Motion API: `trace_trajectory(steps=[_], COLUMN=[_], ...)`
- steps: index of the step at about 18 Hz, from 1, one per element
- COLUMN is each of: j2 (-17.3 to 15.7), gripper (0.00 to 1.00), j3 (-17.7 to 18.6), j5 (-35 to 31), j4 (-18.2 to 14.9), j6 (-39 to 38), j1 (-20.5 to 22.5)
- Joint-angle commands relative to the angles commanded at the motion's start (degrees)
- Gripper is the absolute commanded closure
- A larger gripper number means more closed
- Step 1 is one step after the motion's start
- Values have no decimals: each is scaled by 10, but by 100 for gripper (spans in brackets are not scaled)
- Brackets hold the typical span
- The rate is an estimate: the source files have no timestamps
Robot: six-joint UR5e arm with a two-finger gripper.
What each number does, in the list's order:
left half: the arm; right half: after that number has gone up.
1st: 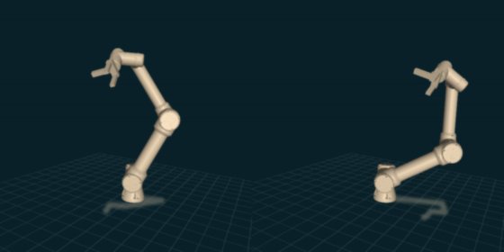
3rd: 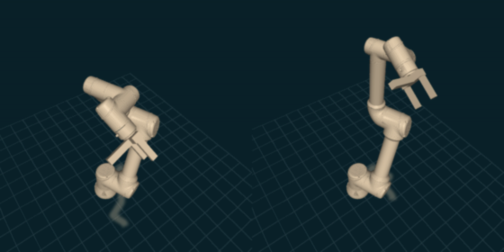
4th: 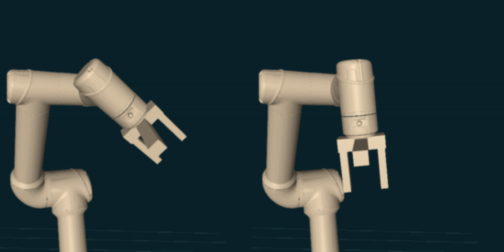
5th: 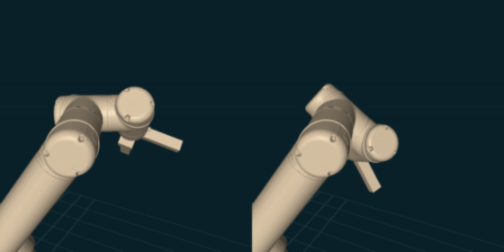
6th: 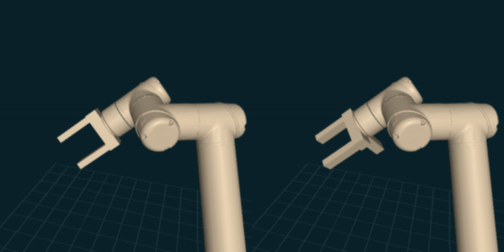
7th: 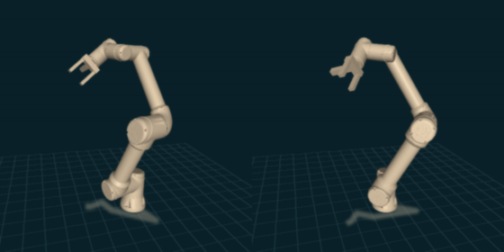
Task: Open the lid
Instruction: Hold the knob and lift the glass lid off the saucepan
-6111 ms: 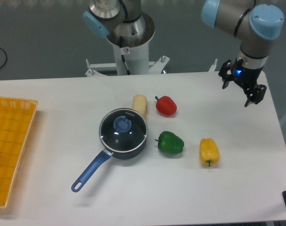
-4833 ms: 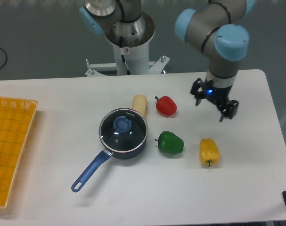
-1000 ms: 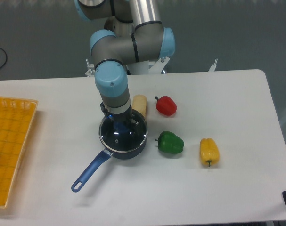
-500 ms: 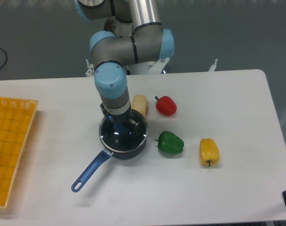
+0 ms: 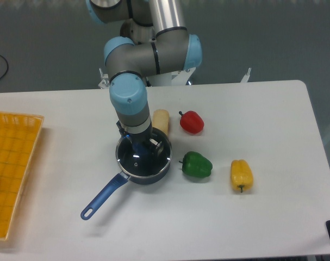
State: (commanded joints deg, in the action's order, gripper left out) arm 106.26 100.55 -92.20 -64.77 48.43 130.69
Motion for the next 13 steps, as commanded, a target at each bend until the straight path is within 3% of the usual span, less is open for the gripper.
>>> trace_trajectory(steps=[13], j2=[0], gripper=[35], j3=[-11], j5=[-2], j4=[-1], j6=[1], j1=[4])
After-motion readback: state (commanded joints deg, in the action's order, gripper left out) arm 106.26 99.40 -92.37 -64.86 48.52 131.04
